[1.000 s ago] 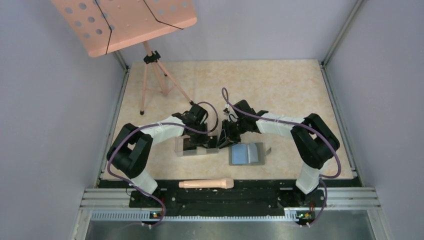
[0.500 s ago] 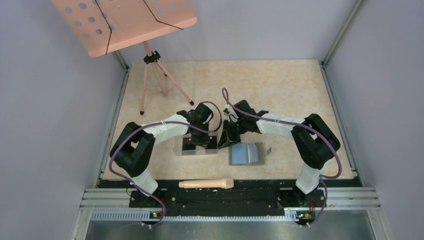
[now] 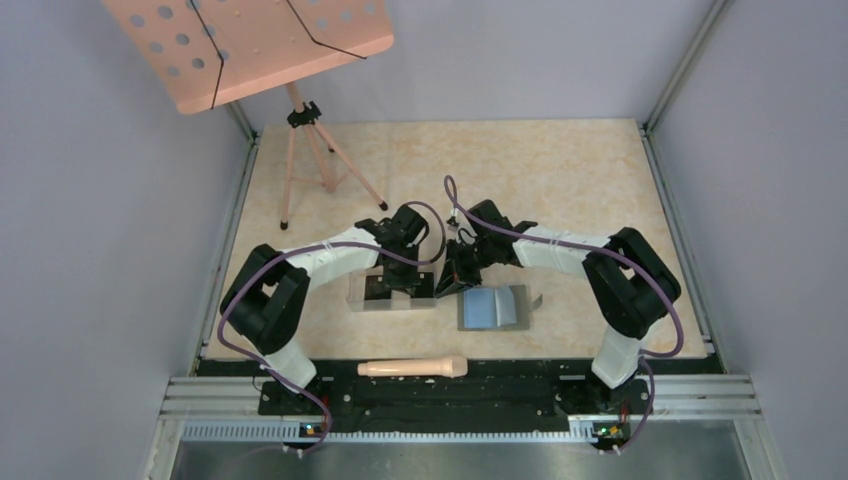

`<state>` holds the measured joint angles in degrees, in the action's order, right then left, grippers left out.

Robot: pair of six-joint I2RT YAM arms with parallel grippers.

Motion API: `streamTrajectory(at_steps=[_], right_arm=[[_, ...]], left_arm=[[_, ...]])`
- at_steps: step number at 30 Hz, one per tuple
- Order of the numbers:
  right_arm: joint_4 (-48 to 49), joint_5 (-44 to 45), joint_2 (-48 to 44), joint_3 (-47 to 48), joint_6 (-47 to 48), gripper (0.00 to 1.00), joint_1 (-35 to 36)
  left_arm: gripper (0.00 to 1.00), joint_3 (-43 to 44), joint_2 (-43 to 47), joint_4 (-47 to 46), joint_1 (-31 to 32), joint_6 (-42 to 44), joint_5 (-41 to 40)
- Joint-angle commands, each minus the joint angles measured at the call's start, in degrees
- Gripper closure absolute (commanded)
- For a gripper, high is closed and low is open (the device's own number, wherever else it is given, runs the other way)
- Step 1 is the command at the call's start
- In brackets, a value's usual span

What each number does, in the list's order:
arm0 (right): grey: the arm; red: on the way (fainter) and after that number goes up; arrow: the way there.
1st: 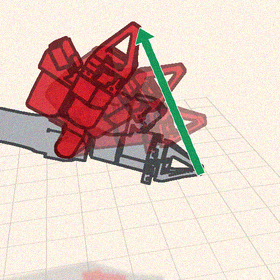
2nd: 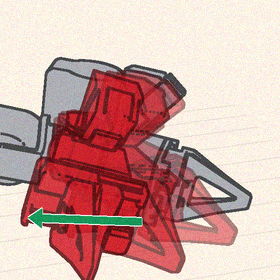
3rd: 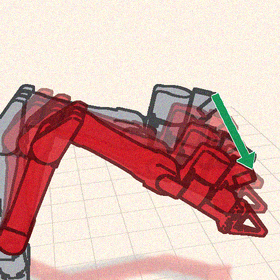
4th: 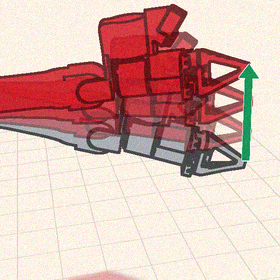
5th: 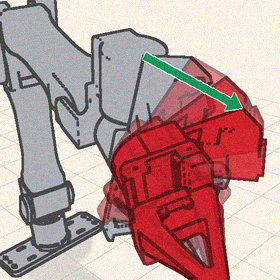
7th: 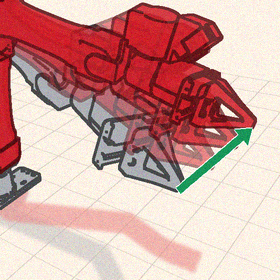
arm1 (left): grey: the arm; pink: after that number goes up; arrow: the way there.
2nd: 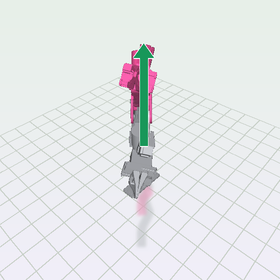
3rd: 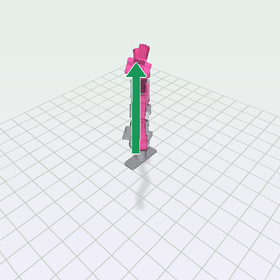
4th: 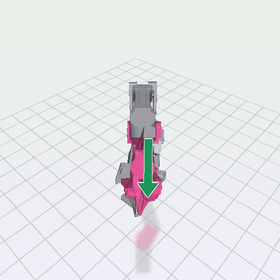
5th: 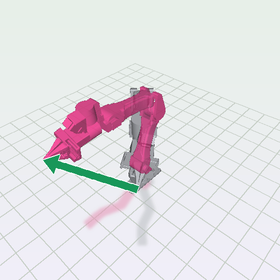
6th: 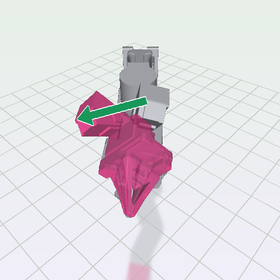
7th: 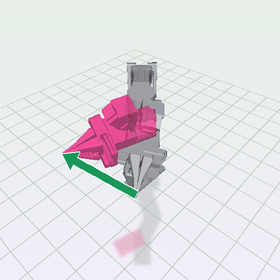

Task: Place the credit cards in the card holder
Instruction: Pick up the credit card from the storage box.

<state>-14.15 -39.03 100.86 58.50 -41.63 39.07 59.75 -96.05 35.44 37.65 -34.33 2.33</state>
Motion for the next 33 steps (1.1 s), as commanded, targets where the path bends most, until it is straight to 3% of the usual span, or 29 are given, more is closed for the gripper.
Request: streamTrajectory(at_steps=[1, 12, 26, 31, 33], right_arm=[[0.8, 0.3, -2.7, -0.3, 0.6, 0.98, 0.7], [0.3, 1.8, -3.8, -0.1, 0.8, 0.79, 0.7], [0.0, 2.9, -4.4, -0.2, 0.8, 0.78, 0.7], [0.0, 3.1, -4.2, 0.0, 1.0, 0.73, 0.7], [-0.2, 3.2, -3.7, 0.3, 1.5, 0.67, 0.7]], left_arm=[[0.85, 2.3, 2.4, -1.2, 0.5, 0.4, 1.0], [0.73, 2.3, 3.2, 0.1, 1.0, 0.4, -1.1], [0.73, 2.2, 4.7, -0.5, 1.0, 0.5, 0.3], [0.61, 1.6, 3.3, 0.8, 1.0, -0.4, -2.8], [0.59, 1.5, 2.2, 1.0, 0.9, -0.7, -4.1]])
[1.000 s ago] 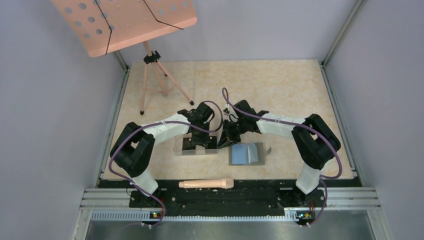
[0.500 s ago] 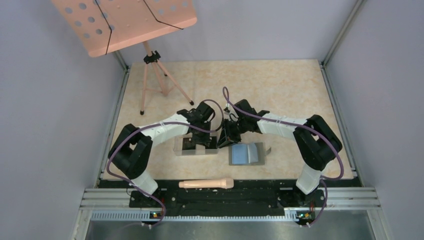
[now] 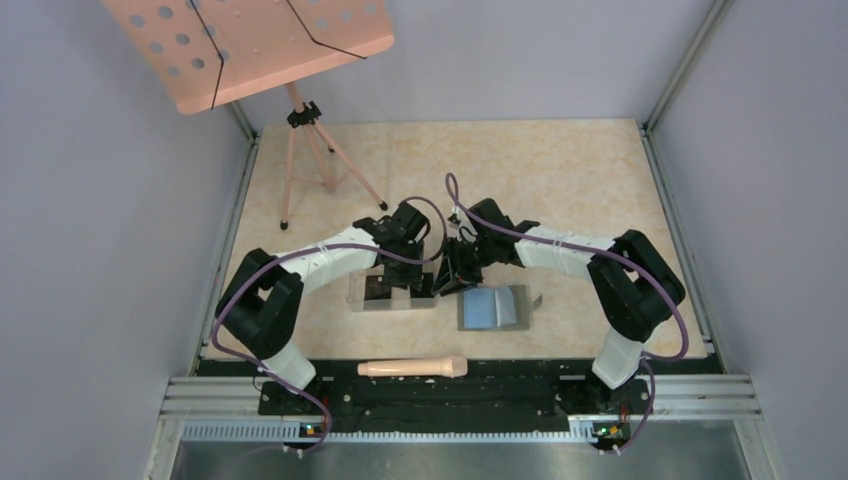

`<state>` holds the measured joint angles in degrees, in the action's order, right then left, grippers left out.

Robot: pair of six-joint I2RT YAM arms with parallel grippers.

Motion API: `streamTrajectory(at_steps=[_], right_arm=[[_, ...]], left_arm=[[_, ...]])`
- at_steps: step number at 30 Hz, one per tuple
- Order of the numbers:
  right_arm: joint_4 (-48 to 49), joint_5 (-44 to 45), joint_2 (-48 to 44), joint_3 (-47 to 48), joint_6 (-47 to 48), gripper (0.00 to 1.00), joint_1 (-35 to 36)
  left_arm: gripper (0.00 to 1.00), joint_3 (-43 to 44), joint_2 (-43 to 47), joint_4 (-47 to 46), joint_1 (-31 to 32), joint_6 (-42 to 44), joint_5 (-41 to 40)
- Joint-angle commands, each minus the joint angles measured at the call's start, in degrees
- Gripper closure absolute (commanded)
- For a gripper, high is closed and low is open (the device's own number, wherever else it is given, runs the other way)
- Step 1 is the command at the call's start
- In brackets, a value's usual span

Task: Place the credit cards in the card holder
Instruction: Pick up the credit card from the storage box.

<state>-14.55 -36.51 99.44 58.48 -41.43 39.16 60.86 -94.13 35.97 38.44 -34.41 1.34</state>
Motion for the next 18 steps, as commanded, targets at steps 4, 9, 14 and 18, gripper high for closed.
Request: streamTrajectory(at_steps=[4, 9, 14, 18], right_arm=[[-0.1, 1.0, -0.8, 1.5, 2.4, 0.61, 0.6], [-0.8, 1.1, 2.0, 3.1, 3.5, 0.61, 0.6], [-0.7, 0.4, 2.2, 3.0, 3.5, 0.78, 0.6], [-0.6, 0.2, 1.4, 2.6, 3.1, 0.95, 0.6]], left_arm=[[0.6, -0.2, -2.2, -0.8, 0.2, -1.4, -2.9], [0.64, -0.2, -5.5, -1.5, 0.1, -2.7, -2.8], [0.79, -0.4, -4.7, -2.5, 0.5, -3.4, -1.9], [0.93, 0.2, -2.8, -2.3, 0.9, -2.8, -2.2]])
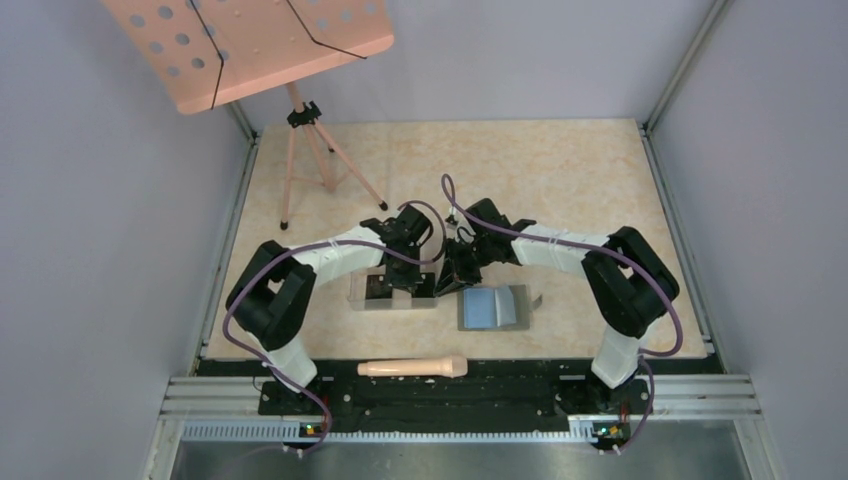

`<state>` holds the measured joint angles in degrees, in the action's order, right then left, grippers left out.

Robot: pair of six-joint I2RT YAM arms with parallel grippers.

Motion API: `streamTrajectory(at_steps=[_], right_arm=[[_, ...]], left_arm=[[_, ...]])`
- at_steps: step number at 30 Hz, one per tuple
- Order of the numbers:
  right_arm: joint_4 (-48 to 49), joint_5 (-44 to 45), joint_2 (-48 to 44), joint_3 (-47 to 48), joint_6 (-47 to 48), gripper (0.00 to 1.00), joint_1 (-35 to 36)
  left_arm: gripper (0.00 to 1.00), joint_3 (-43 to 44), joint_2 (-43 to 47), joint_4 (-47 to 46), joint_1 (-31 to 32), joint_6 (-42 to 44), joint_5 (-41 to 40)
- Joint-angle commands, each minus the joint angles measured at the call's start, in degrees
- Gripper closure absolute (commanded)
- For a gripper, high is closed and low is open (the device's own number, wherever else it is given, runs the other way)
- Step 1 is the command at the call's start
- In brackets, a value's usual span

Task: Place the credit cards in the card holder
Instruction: Pick up the credit card from the storage box.

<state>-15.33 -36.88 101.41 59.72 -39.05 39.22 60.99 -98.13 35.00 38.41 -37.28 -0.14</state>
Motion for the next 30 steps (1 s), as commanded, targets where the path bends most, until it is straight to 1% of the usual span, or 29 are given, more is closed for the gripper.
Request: streamTrajectory(at_steps=[1, 2, 8, 14, 16, 19, 21, 27, 30], right_arm=[[0.3, 0.6, -0.7, 1.3, 0.7, 0.98, 0.5], [0.3, 0.4, -0.7, 1.3, 0.7, 1.0, 0.5], [0.1, 0.5, -1.3, 1.5, 0.5, 1.0, 0.5], [-0.1, 0.8, -1.6, 1.4, 0.4, 1.0, 0.5], [-0.2, 1.0, -1.6, 1.4, 0.3, 1.0, 0.5], [-0.2, 1.2, -1.5, 1.4, 0.2, 1.0, 0.5], [-0.2, 1.3, -1.4, 1.3, 0.1, 1.0, 0.5], [-0.2, 1.1, -1.2, 1.3, 0.0, 1.0, 0.6], [-0.2, 0.9, -1.0, 1.3, -0.1, 1.0, 0.6]], left_arm=[[0.96, 0.5, 1.2, -0.8, 1.1, 0.3, -0.9], [0.97, 1.0, 1.2, -0.2, 1.3, 0.5, -1.3], [1.0, 4.7, 0.4, 4.4, 3.3, 1.7, -4.6], [0.99, 6.6, 1.2, 5.6, 4.5, 2.3, -5.8], [0.95, 6.3, 1.7, 5.5, 4.5, 2.1, -6.0], [0.8, 5.3, 1.8, 5.5, 4.3, 1.4, -6.3], [0.74, 3.2, 2.4, 4.4, 3.7, 0.2, -5.7], [0.71, -7.1, 6.5, -5.4, -0.4, -4.6, 1.2], [0.72, -9.3, 6.1, -7.5, -1.3, -5.3, 3.4]])
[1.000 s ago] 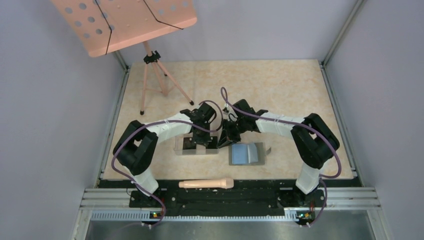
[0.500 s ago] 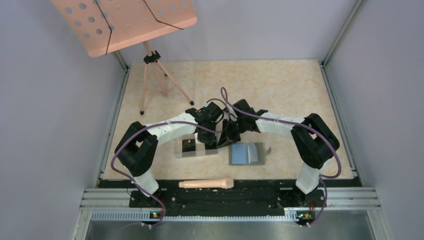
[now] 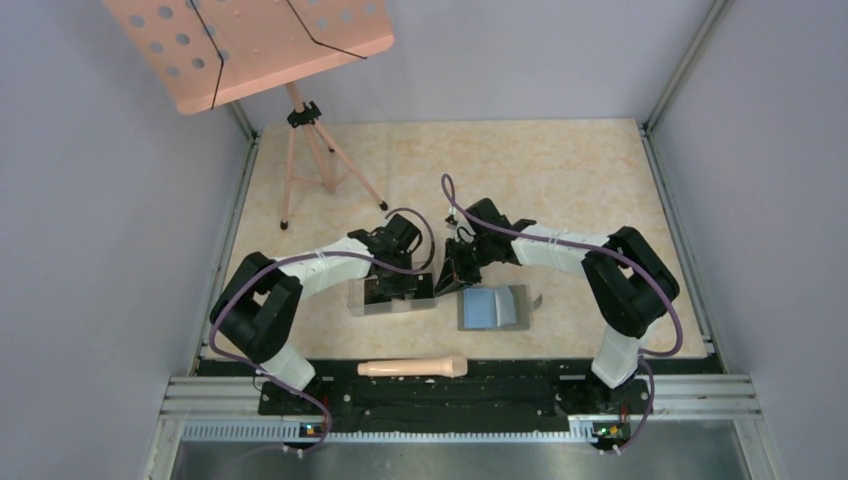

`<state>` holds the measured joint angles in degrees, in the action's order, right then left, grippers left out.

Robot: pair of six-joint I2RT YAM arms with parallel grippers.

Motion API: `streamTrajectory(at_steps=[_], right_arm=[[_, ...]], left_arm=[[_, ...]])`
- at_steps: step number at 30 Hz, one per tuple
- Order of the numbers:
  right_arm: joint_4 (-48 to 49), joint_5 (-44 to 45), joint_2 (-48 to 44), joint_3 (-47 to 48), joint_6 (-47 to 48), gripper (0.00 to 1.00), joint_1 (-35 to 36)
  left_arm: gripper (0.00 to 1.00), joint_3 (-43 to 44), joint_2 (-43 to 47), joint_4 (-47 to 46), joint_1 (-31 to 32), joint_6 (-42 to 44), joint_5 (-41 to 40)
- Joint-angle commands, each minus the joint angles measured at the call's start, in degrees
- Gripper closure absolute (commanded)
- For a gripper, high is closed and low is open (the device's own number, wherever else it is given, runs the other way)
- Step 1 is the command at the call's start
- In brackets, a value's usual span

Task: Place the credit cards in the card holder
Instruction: Pick up the credit card from the storage box.

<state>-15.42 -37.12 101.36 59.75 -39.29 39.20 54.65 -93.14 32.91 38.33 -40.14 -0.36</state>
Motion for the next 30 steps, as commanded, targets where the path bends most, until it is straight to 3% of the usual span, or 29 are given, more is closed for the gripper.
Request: streamTrajectory(at_steps=[1, 8, 27, 30], right_arm=[[-0.1, 1.1, -0.9, 1.3, 0.2, 1.0, 0.7], [-0.1, 1.0, -0.8, 1.4, 0.2, 1.0, 0.7], [-0.2, 1.2, -0.2, 2.2, 0.1, 1.0, 1.3], [-0.2, 1.3, -0.1, 2.2, 0.0, 1.0, 1.3]], left_arm=[[0.74, -3.2, 0.7, -5.8, -1.3, -2.5, 4.2], [1.0, -0.6, -0.8, -5.0, -1.3, -0.6, 5.4], [0.99, 5.0, 3.7, 1.5, -0.8, 2.8, 3.0], [0.82, 4.4, 3.9, 1.5, -0.8, 2.7, 2.4]])
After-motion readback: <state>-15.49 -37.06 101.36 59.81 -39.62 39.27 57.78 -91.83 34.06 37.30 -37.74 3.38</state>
